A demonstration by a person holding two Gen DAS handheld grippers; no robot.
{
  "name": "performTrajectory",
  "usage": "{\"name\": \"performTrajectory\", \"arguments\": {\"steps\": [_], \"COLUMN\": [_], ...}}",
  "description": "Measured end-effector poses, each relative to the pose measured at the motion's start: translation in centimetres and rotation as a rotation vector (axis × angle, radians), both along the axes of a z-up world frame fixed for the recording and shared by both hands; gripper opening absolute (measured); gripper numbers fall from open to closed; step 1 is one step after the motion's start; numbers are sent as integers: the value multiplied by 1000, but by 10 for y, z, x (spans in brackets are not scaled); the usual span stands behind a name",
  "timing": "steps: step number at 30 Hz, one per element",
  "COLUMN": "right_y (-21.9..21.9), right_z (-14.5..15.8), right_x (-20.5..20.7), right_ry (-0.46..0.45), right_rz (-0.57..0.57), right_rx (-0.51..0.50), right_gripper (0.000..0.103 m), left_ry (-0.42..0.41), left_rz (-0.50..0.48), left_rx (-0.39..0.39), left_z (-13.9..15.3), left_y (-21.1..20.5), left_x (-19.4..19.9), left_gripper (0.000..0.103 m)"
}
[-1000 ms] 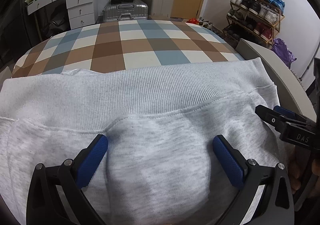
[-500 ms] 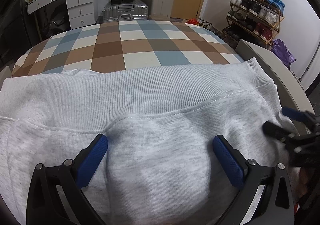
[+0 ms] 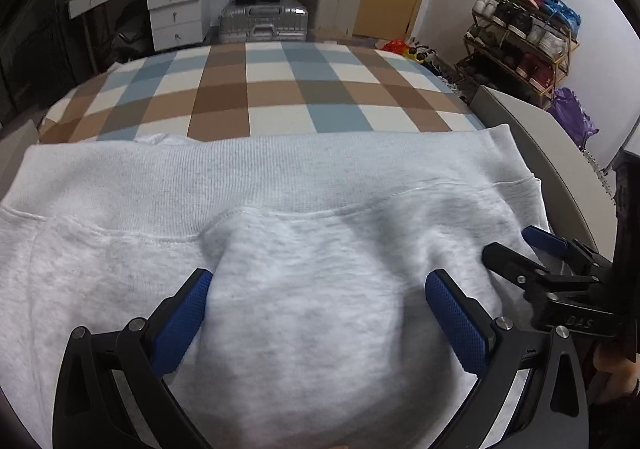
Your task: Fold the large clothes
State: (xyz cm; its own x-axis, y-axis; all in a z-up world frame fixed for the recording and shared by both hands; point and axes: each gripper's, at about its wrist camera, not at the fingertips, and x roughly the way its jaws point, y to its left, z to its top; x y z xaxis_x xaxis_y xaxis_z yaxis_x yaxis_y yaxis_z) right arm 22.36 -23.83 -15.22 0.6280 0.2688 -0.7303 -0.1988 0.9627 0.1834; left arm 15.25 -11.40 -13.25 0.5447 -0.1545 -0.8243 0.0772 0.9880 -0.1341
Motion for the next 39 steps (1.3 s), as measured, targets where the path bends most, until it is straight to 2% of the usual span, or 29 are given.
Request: {"name": "performTrajectory", "arguments": {"steps": [2,6,9,12,14,16,17,18,20,21,24,26,29,31,33,34,35,37,39], "right_y": [1,1,1,1,0,0,0,1,1,0,-9,-26,-47,-54,-57,-54,-42,-26,-22], "right_z": [0,1,1,1,2,2,2,2,4,6,25,48,66,53,14,4,8,-4,-14], "right_x": [-1,-2,-2,-2,-2,-3,-3,-2,-3,-3,-7,-20,-35,-29,-5,1,-3,8,14], "right_ry": [0,0,-1,-1,-1,-1,0,2,4,16,68,4,-88,-60,112,124,15,57,46], "right_rz": [0,0,1,0,0,1,1,0,0,3,14,-20,-94,-101,-122,-139,-135,-120,-127], "right_rx": [4,4,5,4,5,6,7,2,-5,-9,56,138,131,131,124,88,11,-62,-63], "right_gripper": [103,103,103,103,103,103,103,103,103,103,103,103,103,103,103,103,103,103,103], "left_ry": [-19,-71,-74,-129,-124,-49,-3,-20,-41,-42,-43,-45,-46,-47,-48,-48,-47,-49,-49], "left_rz": [0,-16,-35,-94,-119,-100,-88,-93,-75,-74,-84,-85,-85,-85,-85,-85,-84,-85,-85], "left_rx": [1,-102,-88,-68,-29,19,24,-29,-94,-100,-48,-46,-53,-48,-49,-50,-49,-46,-44], "left_z": [6,22,28,34,26,-2,-22,-30,-24,-25,-27,-28,-28,-27,-26,-26,-26,-27,-27], "left_y": [-3,1,-8,-24,-31,-32,-28,-21,-11,-10,-16,-15,-18,-19,-18,-17,-17,-17,-16], "left_x": [-4,-12,-13,-18,-14,1,9,11,12,11,14,15,15,14,11,11,11,11,9], "left_gripper": [102,102,102,102,102,102,102,102,102,102,102,102,102,102,102,102,102,102,102]}}
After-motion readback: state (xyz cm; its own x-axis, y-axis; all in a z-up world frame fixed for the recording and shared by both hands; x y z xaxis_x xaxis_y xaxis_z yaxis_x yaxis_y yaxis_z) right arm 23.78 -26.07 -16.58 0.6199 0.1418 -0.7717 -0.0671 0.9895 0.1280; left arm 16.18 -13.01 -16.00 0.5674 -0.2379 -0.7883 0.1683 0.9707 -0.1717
